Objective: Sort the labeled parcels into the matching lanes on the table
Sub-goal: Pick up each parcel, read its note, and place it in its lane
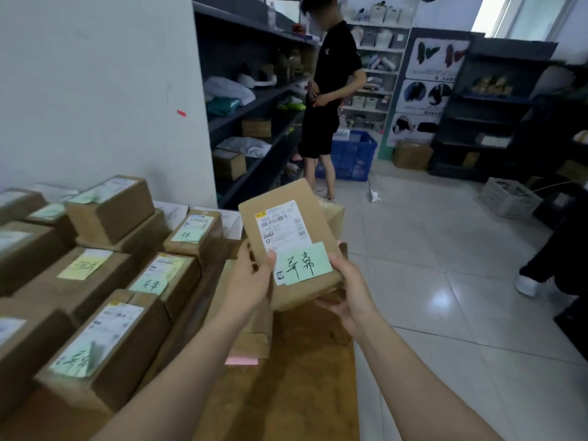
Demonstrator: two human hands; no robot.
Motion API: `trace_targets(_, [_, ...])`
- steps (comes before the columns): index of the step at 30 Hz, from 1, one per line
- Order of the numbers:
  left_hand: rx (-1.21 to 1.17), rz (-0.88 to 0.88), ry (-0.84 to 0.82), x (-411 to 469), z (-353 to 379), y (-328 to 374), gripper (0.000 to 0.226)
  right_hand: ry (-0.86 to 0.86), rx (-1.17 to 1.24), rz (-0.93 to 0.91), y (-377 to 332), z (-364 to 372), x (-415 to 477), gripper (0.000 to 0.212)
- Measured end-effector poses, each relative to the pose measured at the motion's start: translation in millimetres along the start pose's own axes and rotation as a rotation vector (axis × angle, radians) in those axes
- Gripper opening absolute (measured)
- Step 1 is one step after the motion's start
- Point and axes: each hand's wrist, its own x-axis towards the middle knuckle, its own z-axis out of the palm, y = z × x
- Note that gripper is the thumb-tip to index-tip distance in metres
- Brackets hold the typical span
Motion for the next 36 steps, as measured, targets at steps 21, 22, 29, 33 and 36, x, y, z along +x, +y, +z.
trace_targets(21, [0.018, -0.102, -0.077, 68, -202, -6, 0.053, 0.011, -0.199, -0.022, 33, 203, 5, 0.060])
trace_targets(22, [0.021, -0.107, -0.100, 76, -211, -6, 0.050, 0.031, -0.178, -0.010, 33, 214, 7, 0.053])
trace_targets(29, [-0.020, -0.131, -0.182, 124, -250, -16, 0.045, 0.117, -0.118, 0.045, 33, 268, 31, 0.050])
trace_targets(33, [0.005, -0.107, -0.177, 147, -254, -22, 0.044, 0.102, -0.188, 0.067, 28, 279, 54, 0.045])
trace_targets(36, [-0.045, -0.122, -0.159, 159, -252, -21, 0.035, 0.065, -0.220, 0.076, 22, 284, 67, 0.036])
